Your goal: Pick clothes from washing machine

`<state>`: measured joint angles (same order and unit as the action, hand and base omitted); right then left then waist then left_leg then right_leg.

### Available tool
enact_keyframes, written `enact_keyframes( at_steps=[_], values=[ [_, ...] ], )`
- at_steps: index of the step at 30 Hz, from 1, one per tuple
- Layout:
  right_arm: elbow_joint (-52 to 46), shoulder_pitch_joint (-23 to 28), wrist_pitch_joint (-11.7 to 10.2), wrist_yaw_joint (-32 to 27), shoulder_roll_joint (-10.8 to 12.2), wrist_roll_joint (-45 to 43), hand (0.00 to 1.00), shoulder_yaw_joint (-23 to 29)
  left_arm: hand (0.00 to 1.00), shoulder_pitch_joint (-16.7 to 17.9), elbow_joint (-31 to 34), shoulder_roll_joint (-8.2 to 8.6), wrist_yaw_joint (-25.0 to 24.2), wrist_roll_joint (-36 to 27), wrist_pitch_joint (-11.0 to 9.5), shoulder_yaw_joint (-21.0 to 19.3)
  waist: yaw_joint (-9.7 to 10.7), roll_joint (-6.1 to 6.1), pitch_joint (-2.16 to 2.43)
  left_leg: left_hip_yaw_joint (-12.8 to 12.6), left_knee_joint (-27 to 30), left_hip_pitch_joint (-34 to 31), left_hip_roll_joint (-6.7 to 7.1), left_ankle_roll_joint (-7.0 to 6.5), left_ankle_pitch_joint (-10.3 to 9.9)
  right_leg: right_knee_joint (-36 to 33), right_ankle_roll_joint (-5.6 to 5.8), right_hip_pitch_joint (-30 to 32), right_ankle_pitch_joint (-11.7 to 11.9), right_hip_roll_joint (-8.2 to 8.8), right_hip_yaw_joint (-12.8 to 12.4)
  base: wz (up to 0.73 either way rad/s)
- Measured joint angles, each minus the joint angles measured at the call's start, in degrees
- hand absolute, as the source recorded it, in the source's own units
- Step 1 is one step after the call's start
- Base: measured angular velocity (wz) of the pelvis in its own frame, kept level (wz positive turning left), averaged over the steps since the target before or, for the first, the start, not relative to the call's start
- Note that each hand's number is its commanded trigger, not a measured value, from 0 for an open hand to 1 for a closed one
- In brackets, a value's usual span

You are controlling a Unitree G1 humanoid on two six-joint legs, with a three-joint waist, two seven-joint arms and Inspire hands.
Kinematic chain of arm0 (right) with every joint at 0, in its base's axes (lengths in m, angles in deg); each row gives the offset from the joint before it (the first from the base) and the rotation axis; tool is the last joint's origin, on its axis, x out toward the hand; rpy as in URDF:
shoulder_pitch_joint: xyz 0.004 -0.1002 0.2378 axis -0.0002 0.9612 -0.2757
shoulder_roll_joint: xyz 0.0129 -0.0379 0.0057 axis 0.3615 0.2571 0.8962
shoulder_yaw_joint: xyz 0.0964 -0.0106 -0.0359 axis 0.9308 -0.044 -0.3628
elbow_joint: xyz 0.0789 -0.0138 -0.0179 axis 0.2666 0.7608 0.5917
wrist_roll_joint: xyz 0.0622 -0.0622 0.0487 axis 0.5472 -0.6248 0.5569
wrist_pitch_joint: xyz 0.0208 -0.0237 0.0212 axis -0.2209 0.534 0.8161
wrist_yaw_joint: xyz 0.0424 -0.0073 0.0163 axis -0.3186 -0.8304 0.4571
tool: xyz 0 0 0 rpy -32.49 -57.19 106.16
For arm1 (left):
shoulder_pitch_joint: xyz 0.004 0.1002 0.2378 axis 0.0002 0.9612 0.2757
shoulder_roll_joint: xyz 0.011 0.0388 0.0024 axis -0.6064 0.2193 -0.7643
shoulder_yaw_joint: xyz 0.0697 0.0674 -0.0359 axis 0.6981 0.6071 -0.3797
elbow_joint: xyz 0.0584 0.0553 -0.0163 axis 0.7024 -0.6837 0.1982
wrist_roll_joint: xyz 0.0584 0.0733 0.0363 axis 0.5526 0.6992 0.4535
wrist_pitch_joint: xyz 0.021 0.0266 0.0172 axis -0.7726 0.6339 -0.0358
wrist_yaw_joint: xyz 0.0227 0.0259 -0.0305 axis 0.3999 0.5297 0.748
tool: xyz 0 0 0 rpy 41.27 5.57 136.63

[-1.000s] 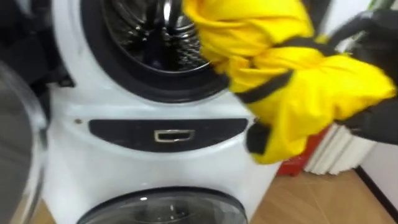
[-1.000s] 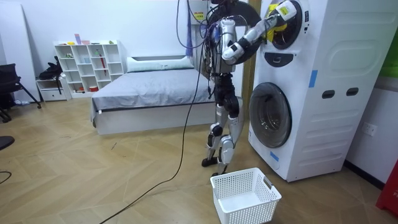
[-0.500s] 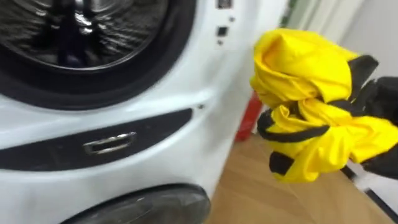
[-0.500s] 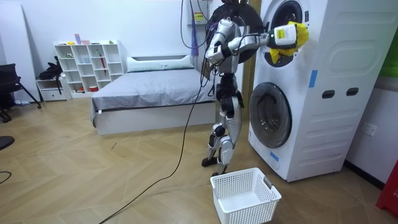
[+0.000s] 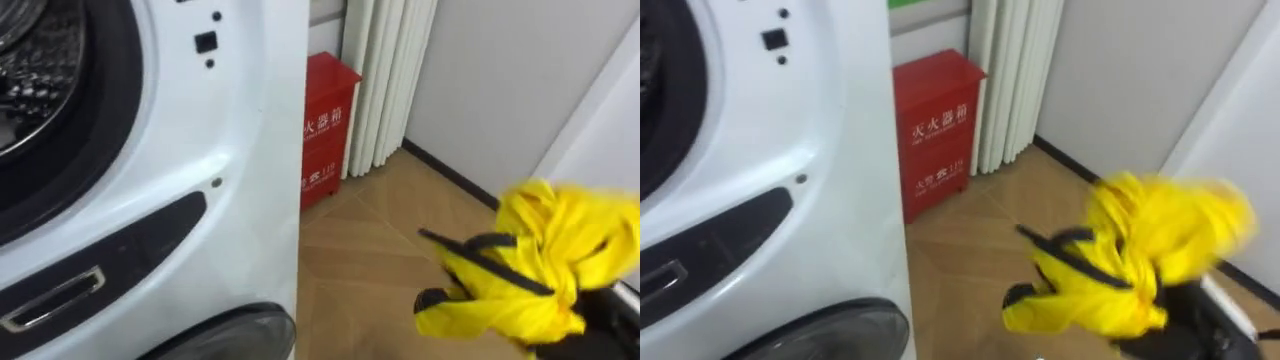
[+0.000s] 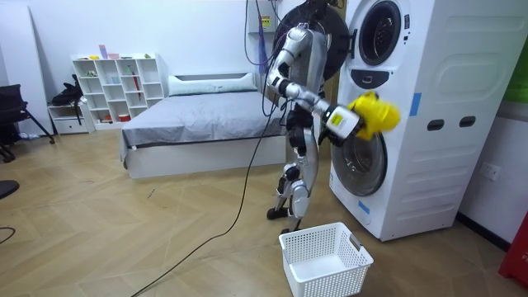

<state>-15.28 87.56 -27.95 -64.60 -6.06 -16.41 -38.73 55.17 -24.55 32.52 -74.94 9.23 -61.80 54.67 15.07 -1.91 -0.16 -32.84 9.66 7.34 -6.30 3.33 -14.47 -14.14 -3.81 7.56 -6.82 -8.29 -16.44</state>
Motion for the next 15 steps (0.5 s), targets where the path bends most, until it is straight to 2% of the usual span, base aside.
enact_keyframes(
  at_steps=[1,2,3,4,6,7,8,9,10,11,12,15],
  values=[
    [1.4,-0.3,0.0,-0.5,0.4,-0.1,1.00,-0.3,0.00,-0.1,0.0,0.16,0.0,-0.6,-0.3,0.3,0.1,-0.26,0.09,0.0,0.0,-0.3,0.02,0.00,0.0,-0.4,0.01,0.5,0.0,-0.05,0.0,0.00],
    [4.3,-1.1,0.0,-1.6,0.9,0.1,1.00,-1.2,0.00,-0.4,0.0,0.22,0.0,-2.8,-0.8,1.4,0.3,-1.14,0.07,0.2,0.0,-1.0,0.05,0.00,0.0,-0.6,0.01,1.3,0.0,-0.01,0.2,0.00],
    [6.9,-1.7,-0.1,-2.8,1.3,0.1,1.00,-1.9,0.00,-0.8,0.0,0.25,0.0,-4.6,-1.0,2.3,0.5,-1.81,-0.11,0.2,0.0,-1.6,0.10,0.00,0.0,-0.6,0.06,1.8,0.0,0.02,0.2,0.00],
    [7.9,-1.9,-0.1,-3.4,1.5,0.1,1.00,-2.0,0.00,-0.7,0.1,0.35,0.0,-4.9,-1.0,2.4,0.5,-2.20,-0.04,0.3,0.0,-1.9,0.10,0.00,0.0,-0.7,0.09,2.2,0.1,0.02,0.2,0.05],
    [10.6,-2.3,-0.2,-6.0,1.9,0.1,1.00,-2.0,0.00,-1.0,0.1,0.69,0.0,-5.5,-2.2,2.3,0.1,-3.92,0.07,0.3,0.0,-3.3,0.18,0.00,0.0,-1.3,0.11,3.8,0.1,0.03,0.5,0.02],
    [11.1,-2.6,-0.2,-6.7,1.9,0.1,1.00,-2.0,0.00,-1.1,0.1,0.75,0.1,-5.5,-2.4,2.4,0.1,-4.35,0.09,0.3,0.1,-3.8,0.22,-0.01,0.0,-1.5,0.13,4.5,0.0,0.03,0.5,0.00],
    [12.3,-3.6,-0.8,-8.1,1.9,0.1,1.00,-2.1,0.00,-1.2,0.1,0.91,0.1,-5.5,-2.6,2.4,0.2,-5.38,0.10,0.7,0.1,-5.0,0.29,-0.01,0.0,-1.7,0.23,5.6,0.1,0.11,0.9,0.05],
    [13.6,-4.4,-1.6,-8.8,2.0,0.0,1.00,-2.1,0.00,-1.0,0.0,0.92,0.1,-5.6,-2.7,2.4,0.4,-5.81,-0.12,1.1,0.1,-5.3,0.31,-0.01,0.0,-1.7,0.28,5.9,0.2,0.17,1.1,0.13],
    [16.3,-5.7,-2.6,-10.2,2.2,-0.1,1.00,-2.1,0.00,-1.0,0.0,0.91,0.1,-5.7,-3.1,2.4,0.6,-6.37,-0.03,2.2,0.0,-6.0,0.33,-0.02,0.0,-1.9,0.25,6.6,0.2,0.22,1.5,0.19],
    [18.8,-7.0,-3.1,-11.6,2.6,-0.2,1.00,-2.1,0.00,-1.0,0.0,0.91,0.1,-5.8,-3.3,2.4,0.5,-6.74,0.06,2.8,0.1,-6.7,0.35,-0.05,0.0,-2.0,0.25,7.2,0.2,0.30,1.7,0.17],
    [21.3,-8.6,-3.5,-12.4,2.8,-0.1,1.00,-2.3,0.00,-0.9,0.0,0.87,0.3,-6.5,-3.6,2.4,0.3,-6.95,-0.05,3.3,0.1,-7.4,0.41,-0.10,0.1,-2.5,0.25,8.1,0.2,0.31,1.7,0.10],
    [25.5,-11.4,-4.7,-13.5,2.8,0.1,1.00,-4.2,0.00,-0.9,0.0,0.87,0.8,-6.9,-4.2,2.4,0.1,-7.33,-0.08,3.4,0.1,-9.9,0.50,-0.11,0.1,-3.6,0.25,10.9,0.2,0.41,2.3,0.07]
  ],
)
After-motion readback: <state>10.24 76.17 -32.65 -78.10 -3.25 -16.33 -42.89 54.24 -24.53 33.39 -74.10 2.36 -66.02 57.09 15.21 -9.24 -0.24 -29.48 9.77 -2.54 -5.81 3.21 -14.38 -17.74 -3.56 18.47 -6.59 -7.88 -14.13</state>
